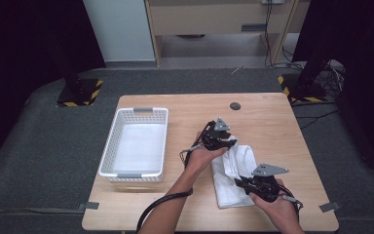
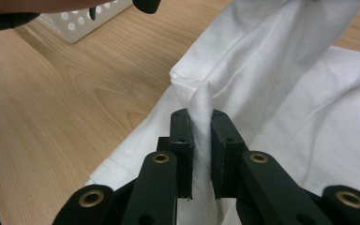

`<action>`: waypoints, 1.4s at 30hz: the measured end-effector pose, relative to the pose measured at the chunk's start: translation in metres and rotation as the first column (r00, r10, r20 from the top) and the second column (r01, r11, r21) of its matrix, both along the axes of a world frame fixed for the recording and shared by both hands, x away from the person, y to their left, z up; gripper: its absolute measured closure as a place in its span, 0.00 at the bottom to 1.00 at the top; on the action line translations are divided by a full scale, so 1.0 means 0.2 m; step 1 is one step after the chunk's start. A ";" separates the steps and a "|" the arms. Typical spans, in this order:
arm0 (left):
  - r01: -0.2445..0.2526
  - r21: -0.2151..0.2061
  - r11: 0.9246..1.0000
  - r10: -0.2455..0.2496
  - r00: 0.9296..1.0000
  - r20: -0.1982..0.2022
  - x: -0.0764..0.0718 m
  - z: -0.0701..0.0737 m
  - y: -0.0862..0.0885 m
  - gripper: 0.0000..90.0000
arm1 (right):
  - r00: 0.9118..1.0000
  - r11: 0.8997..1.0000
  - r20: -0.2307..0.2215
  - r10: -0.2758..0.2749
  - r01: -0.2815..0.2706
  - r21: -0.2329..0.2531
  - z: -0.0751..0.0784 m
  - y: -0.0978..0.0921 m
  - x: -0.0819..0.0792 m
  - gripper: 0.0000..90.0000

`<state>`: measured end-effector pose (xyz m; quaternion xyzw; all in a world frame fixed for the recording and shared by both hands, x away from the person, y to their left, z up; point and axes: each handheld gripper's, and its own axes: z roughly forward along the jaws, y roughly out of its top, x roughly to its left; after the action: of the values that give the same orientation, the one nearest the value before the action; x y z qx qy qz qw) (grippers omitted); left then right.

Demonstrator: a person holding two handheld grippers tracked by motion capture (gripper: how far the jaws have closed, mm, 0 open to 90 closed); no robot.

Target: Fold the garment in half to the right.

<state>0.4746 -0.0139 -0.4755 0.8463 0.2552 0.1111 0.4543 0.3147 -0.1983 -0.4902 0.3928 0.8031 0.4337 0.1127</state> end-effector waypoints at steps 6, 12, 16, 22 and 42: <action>-0.035 -0.015 0.999 0.034 0.999 -0.002 -0.01 0.01 0.02 0.47 | 1.000 1.000 -0.003 -0.008 0.008 0.006 -0.01 -0.01 0.00 0.90; -0.056 -0.026 0.998 0.057 0.998 0.005 -0.02 0.04 0.04 0.32 | 1.000 1.000 -0.004 -0.014 0.014 0.007 -0.01 -0.02 0.00 0.90; -0.057 -0.022 0.998 0.057 0.998 0.012 -0.04 0.06 0.04 0.23 | 1.000 1.000 0.000 -0.011 0.011 0.009 -0.01 -0.01 0.00 0.90; -0.084 -0.021 0.996 0.084 0.996 0.025 -0.06 0.07 0.05 0.11 | 1.000 1.000 -0.005 -0.011 0.011 0.013 -0.02 -0.01 0.01 0.90; -0.090 -0.020 0.996 0.090 0.996 0.022 -0.21 0.07 0.10 0.04 | 0.999 0.998 -0.013 -0.053 0.053 0.030 -0.05 -0.07 0.00 0.90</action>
<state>0.4321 0.0066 -0.4620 0.8284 0.2889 0.1385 0.4596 0.3139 -0.2114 -0.4995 0.4182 0.7864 0.4403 0.1131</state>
